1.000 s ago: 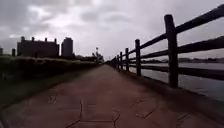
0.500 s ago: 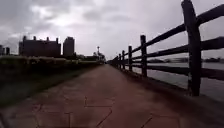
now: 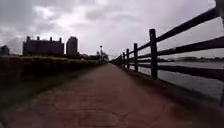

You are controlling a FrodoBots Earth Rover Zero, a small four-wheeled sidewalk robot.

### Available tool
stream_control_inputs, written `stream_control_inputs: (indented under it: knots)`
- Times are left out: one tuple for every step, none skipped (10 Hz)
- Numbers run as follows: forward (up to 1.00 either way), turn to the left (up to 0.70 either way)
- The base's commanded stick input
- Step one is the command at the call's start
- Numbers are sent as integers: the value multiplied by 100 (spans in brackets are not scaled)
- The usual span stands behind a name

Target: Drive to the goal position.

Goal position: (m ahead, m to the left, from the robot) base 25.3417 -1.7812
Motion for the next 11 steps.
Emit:
stream_control_inputs:
  knots:
    - [100, 40]
    - [100, 18]
    - [100, 0]
    - [100, 0]
    - [100, 0]
    - [100, 0]
    - [100, 0]
    - [100, 0]
    - [100, 0]
    - [100, 0]
    - [100, 0]
